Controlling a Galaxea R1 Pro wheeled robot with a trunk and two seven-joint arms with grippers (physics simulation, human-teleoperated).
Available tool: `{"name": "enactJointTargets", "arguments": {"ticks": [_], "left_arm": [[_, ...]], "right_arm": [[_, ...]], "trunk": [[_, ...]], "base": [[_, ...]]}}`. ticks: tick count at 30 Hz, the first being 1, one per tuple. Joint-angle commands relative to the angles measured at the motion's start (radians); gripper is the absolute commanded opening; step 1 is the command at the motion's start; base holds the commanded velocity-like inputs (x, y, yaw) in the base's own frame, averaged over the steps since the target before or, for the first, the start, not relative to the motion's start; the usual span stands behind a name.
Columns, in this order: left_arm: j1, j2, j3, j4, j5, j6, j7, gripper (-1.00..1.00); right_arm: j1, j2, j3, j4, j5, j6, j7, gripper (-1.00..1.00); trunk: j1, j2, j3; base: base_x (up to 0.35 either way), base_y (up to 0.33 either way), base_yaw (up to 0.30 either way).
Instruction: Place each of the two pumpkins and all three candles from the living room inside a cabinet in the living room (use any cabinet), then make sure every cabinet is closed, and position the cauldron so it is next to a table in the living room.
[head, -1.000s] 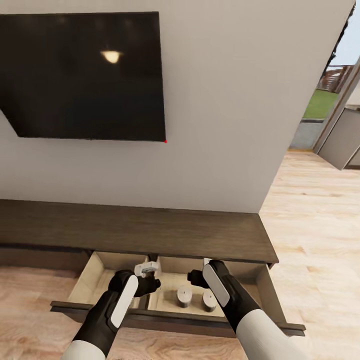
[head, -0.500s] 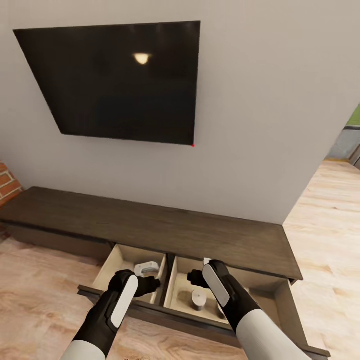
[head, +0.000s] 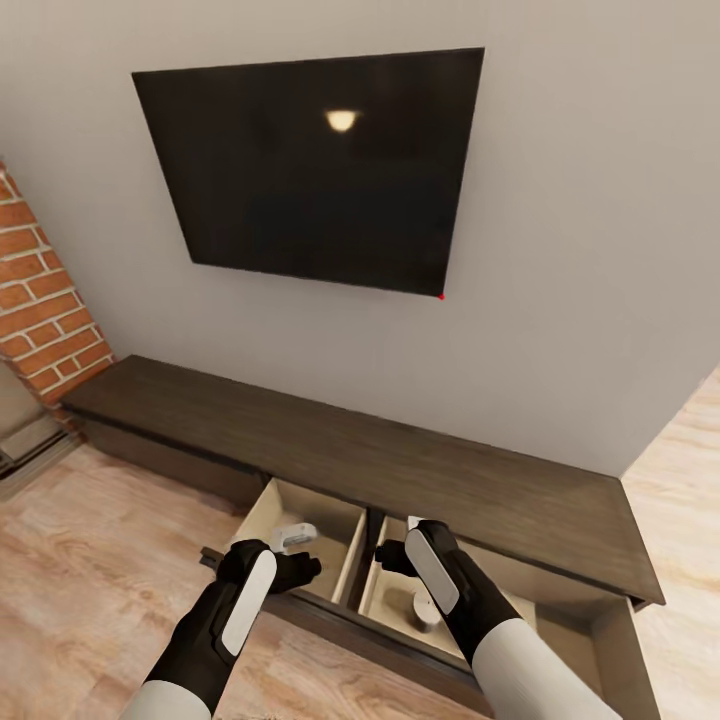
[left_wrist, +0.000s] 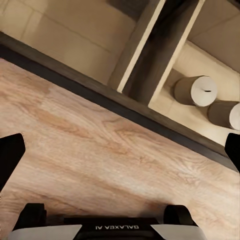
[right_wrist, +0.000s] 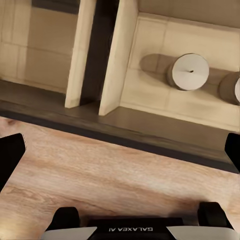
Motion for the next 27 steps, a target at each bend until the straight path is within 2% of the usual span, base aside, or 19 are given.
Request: {"name": "enactJointTargets", "arguments": {"ticks": [1,5,27], "left_arm": [[0.000,0.000,0.000,0.000,0.000,0.000,0.000,1.00],[0.000,0.000,0.000,0.000,0.000,0.000,0.000,1.00],[0.000,-0.001,0.000,0.000,0.000,0.000,0.000,1.00]], "right_arm": [[0.000,0.000,0.000,0.000,0.000,0.000,0.000,1.00],[0.000,0.000,0.000,0.000,0.000,0.000,0.000,1.00],[0.000,0.000,0.002,0.000,0.000,-0.003,0.000,1.00]], "trunk": [[0.000,0.000,0.000],[0.000,0.000,0.002],[-0.084,0.154,0.082]], "base": [[0.000,0.000,0.290],[0.000,0.000,0.290],[0.000,0.000,0.290]]}}
